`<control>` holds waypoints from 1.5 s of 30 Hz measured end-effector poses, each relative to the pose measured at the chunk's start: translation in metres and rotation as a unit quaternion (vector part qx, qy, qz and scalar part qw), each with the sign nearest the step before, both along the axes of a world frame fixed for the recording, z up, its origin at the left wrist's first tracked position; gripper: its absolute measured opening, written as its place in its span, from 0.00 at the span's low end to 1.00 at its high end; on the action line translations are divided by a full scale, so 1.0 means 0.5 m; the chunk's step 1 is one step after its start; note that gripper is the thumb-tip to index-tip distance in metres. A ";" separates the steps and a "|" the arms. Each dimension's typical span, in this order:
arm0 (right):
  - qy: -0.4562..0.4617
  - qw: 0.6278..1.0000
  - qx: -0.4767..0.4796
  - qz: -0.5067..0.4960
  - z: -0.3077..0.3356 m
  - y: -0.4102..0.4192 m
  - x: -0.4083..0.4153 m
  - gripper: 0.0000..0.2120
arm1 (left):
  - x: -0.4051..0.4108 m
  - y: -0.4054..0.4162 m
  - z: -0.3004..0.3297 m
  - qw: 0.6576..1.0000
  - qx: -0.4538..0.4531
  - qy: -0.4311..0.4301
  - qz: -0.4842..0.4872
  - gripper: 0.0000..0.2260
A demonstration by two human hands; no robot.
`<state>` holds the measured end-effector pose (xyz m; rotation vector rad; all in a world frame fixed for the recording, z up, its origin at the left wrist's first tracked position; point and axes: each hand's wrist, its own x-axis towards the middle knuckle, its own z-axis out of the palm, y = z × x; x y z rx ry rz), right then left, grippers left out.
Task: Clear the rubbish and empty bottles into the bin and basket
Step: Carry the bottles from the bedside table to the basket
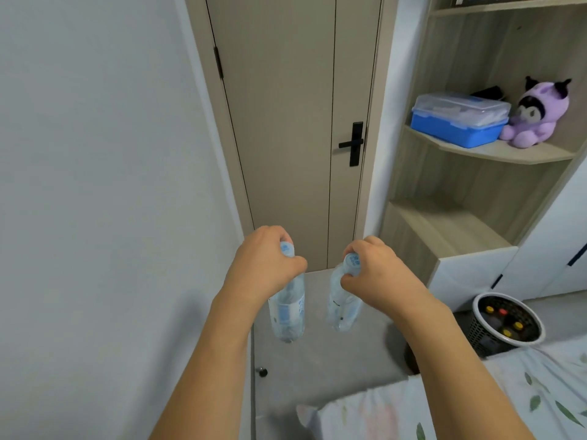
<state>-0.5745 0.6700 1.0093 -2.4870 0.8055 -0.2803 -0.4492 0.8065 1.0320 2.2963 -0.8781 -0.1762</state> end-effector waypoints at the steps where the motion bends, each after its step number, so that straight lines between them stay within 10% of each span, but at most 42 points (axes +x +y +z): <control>1: -0.001 1.000 0.001 -0.008 0.007 -0.026 0.034 0.14 | 0.035 -0.026 0.003 1.000 0.004 -0.001 -0.008 0.06; 24: 0.004 0.981 0.029 -0.190 -0.065 -0.612 0.476 0.11 | 0.602 -0.682 -0.048 0.983 0.035 0.019 -0.177 0.06; 45: 0.027 0.883 0.078 -0.463 -0.162 -1.036 0.327 0.14 | 0.498 -1.343 -0.161 0.879 0.068 -0.006 -0.472 0.05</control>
